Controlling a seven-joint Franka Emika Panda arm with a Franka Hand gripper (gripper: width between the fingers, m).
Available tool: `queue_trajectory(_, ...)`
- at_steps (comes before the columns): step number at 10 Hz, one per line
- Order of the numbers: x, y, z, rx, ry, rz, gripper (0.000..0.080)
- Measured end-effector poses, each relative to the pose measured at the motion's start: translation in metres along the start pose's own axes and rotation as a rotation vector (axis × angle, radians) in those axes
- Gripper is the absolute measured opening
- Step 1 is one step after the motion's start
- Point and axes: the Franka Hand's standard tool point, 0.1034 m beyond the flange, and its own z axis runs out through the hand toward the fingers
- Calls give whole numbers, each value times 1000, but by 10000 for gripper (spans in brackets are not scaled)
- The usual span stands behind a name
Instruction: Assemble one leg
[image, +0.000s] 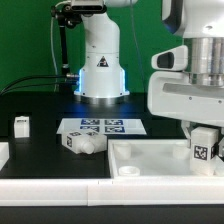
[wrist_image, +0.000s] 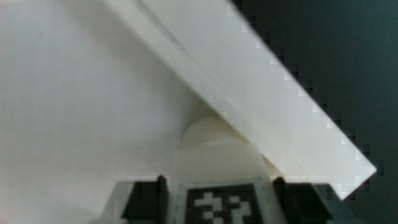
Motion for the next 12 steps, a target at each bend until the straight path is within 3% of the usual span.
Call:
queue_trajectory(2,4,-5,0,11,-54,405,281)
queue_trajectory(5,7,-10,-1,6,-65,930,281)
queue_trajectory(7,7,-10,-1,7,-62,894,281)
queue_trajectory(9,8,-8,-1,15,-59,605,528)
queue_trajectory(10,12,-10,-2,41,-48,402,528)
queue_trajectory(11,12,-11,-5,56,-43,229,624)
queue_trajectory(12,7,-14,-9,65,-45,133,642)
